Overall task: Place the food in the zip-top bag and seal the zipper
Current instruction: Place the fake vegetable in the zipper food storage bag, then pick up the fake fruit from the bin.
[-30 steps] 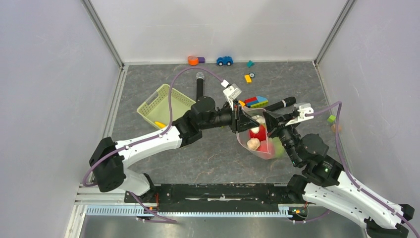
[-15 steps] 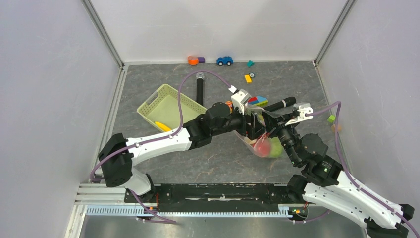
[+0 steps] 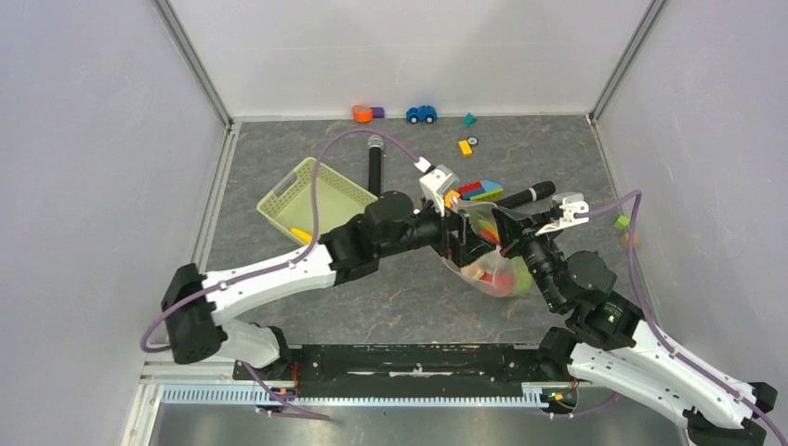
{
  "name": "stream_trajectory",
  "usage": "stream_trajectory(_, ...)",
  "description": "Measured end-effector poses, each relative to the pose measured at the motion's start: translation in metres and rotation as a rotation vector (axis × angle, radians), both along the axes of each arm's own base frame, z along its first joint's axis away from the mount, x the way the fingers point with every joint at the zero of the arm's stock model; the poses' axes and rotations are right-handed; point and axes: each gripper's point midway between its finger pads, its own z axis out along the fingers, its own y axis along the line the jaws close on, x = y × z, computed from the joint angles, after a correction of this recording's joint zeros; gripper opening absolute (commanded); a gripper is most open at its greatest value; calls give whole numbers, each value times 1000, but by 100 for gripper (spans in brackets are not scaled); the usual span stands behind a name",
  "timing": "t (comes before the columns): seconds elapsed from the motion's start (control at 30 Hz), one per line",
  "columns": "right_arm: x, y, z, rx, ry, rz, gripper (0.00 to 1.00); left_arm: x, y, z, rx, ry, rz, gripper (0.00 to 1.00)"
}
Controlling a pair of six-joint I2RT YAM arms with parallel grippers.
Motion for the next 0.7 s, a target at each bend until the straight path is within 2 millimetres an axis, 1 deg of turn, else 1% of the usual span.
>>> stream_trajectory(0.07,0,0,0,0,0,0,0,-4,12,13,-10,-18,12,100)
stream_trajectory(0.13,0,0,0,0,0,0,0,-2,29,25,-13,-30,68,100)
stream_trajectory(0.2,0,0,0,0,0,-2,0,7,49,32,1,-39,167,100)
stream_trajectory(0.23,0,0,0,0,0,-3,0,15,63,33,21,-42,245,100)
stream_trajectory(0.27,0,0,0,0,0,-3,0,21,73,31,41,-43,299,100)
stream_trajectory(0.37,0,-1,0,0,1,-4,0,46,111,14,135,-21,480,100)
stream_trajectory(0.47,0,-1,0,0,1,-5,0,77,153,-11,233,41,646,100)
stream_trajectory(0.53,0,-1,0,-1,1,-5,0,99,193,-30,293,99,783,100)
stream_trajectory(0.6,1,-1,0,-1,1,-5,0,117,233,-46,342,150,919,100)
stream_trajectory(0.7,1,0,-1,-2,2,-5,0,134,285,-65,401,203,1094,100)
